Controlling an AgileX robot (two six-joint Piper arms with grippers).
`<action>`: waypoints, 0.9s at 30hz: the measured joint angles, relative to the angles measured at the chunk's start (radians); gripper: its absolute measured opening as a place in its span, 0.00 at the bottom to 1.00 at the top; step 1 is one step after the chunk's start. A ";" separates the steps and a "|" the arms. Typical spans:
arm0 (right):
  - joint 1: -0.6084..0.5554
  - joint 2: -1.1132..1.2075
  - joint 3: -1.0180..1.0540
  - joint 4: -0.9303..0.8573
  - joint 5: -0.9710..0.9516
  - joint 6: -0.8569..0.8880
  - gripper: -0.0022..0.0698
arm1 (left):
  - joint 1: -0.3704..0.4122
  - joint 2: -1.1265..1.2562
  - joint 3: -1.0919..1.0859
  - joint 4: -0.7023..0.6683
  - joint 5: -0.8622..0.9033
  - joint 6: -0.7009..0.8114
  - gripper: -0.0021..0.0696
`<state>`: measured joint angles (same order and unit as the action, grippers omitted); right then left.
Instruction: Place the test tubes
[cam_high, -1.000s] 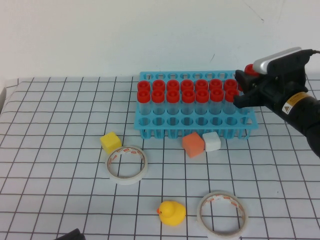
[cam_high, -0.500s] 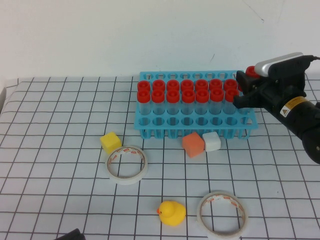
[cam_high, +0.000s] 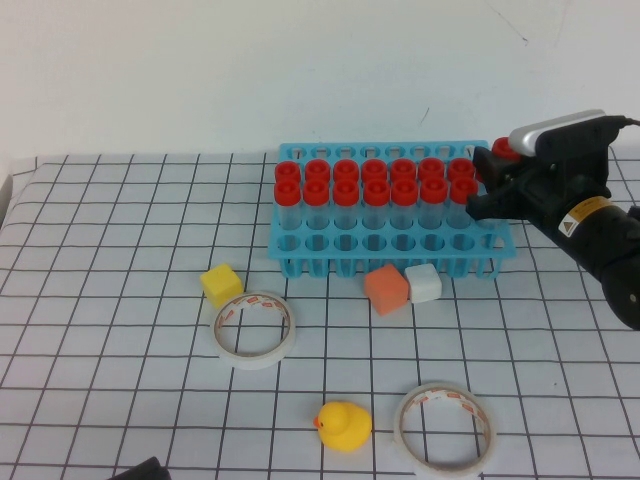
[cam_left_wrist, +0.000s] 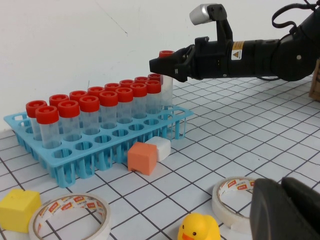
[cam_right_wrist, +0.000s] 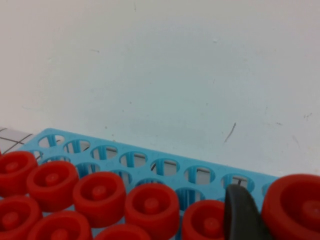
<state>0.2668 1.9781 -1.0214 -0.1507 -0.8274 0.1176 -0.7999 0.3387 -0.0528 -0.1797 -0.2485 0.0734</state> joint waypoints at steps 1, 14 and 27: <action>0.000 0.000 0.000 -0.008 -0.002 0.000 0.40 | 0.000 0.000 0.000 0.000 0.000 0.000 0.03; 0.000 0.002 0.000 -0.051 0.015 0.029 0.40 | 0.000 0.000 0.000 0.000 0.000 0.000 0.03; 0.000 0.002 0.000 -0.052 0.043 0.037 0.40 | 0.000 0.000 0.000 0.000 0.000 0.000 0.03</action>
<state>0.2668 1.9802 -1.0214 -0.2026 -0.7843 0.1544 -0.7999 0.3387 -0.0528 -0.1797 -0.2485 0.0734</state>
